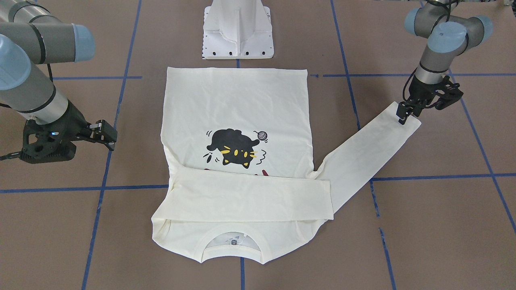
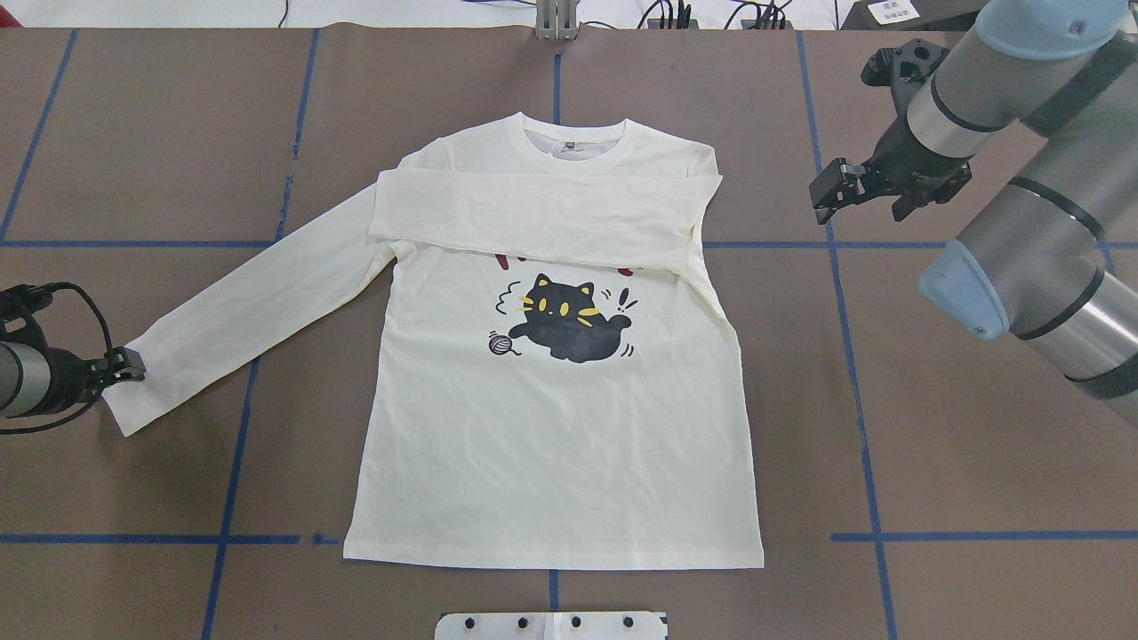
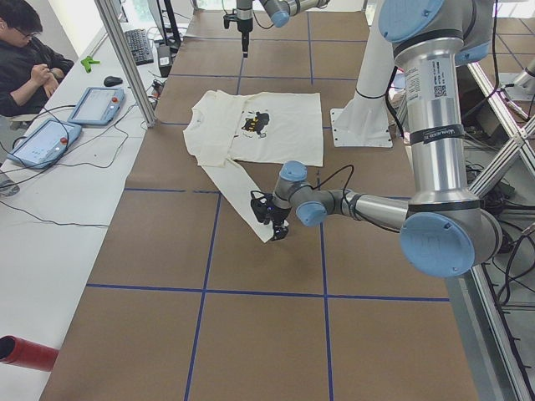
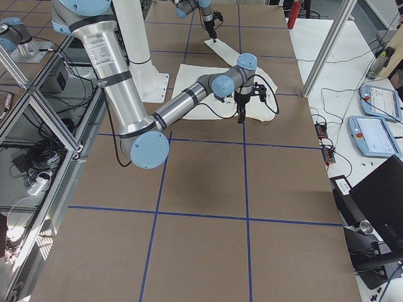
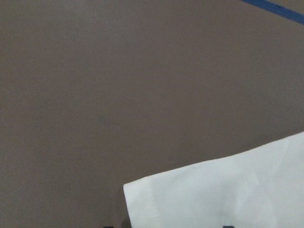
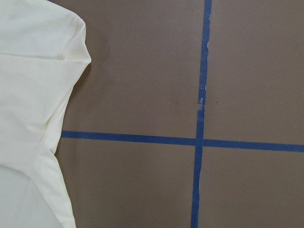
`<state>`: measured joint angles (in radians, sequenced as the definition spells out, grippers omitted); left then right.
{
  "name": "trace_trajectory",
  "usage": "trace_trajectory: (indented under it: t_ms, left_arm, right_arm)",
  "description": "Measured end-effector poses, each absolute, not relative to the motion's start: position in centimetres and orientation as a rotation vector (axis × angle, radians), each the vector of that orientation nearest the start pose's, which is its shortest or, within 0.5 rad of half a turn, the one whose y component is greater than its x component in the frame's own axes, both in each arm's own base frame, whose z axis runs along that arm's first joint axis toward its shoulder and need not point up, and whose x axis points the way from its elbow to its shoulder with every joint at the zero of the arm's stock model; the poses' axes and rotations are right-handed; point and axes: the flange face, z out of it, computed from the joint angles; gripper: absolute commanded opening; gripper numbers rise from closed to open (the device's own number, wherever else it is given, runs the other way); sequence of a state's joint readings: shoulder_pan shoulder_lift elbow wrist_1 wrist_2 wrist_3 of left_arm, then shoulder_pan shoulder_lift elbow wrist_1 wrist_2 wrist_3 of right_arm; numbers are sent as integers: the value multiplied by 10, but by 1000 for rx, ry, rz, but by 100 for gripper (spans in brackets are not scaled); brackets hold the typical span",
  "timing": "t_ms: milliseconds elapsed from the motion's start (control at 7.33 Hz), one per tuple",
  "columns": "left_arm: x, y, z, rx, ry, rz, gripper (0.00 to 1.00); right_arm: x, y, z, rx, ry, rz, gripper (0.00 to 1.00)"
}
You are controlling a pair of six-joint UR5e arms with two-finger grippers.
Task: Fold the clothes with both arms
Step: 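Lower the left gripper to the cuff of the other sleeve and grasp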
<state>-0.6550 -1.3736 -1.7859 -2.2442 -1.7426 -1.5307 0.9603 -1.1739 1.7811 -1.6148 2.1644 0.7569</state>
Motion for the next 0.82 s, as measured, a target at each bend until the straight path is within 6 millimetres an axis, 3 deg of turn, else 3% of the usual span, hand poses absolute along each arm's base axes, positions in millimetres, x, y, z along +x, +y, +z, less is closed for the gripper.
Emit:
trace_trajectory:
  t_ms: [136, 682, 818]
  left_arm:
    - [285, -365, 583, 81, 715, -530, 42]
    - [283, -364, 582, 79, 716, -531, 40]
    - [283, -364, 583, 78, 716, -531, 35]
  right_arm:
    - [-289, -548, 347, 59, -792, -29, 100]
    - [-289, -548, 346, 62, -793, -31, 100]
    - [-289, -548, 346, 62, -794, -32, 100]
